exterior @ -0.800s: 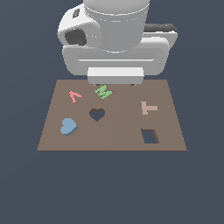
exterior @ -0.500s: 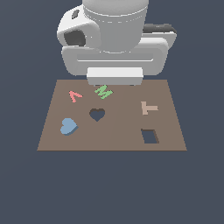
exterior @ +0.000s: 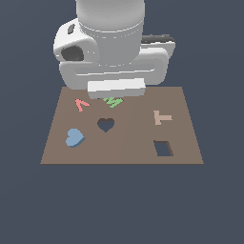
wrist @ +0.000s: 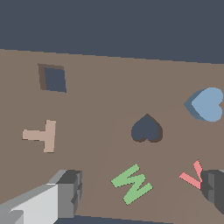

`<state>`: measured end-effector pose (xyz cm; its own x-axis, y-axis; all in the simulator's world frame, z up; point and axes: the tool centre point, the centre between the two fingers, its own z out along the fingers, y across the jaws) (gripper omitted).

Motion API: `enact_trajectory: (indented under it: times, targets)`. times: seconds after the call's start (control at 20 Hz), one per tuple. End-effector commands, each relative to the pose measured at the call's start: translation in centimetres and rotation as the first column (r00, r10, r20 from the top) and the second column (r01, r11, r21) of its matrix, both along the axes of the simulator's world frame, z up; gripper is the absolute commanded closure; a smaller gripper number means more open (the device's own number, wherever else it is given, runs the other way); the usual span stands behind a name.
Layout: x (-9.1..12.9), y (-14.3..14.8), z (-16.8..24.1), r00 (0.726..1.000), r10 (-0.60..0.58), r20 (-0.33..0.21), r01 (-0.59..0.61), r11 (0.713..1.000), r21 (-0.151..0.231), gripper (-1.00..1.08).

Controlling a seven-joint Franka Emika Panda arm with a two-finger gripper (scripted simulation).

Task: Insert a designated object into the corresponding slot on a board.

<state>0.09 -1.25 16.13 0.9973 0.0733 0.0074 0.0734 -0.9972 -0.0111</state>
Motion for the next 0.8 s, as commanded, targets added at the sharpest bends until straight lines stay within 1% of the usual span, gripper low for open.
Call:
enact_trajectory:
  times: [0.0, 0.2, 0.4, 0.55, 0.75]
  targets:
    - [0.1, -0.8, -0.6, 0.999, 0.034, 0.0, -0.034, 0.999, -0.001, -0.92]
    - [0.3, -2.5, -1.8, 0.994, 0.105, -0.001, -0.105, 0.994, -0.002, -0.92]
    - [0.8, -4.5, -3.2, 0.981, 0.192, -0.001, -0.192, 0.981, -0.003, -0.92]
    - [1.3, -6.2, -4.5, 0.964, 0.266, -0.002, -0.266, 0.964, -0.004, -0.92]
    - [2.3, -8.5, -6.2, 0.931, 0.365, -0.002, -0.365, 0.931, -0.006, -0.92]
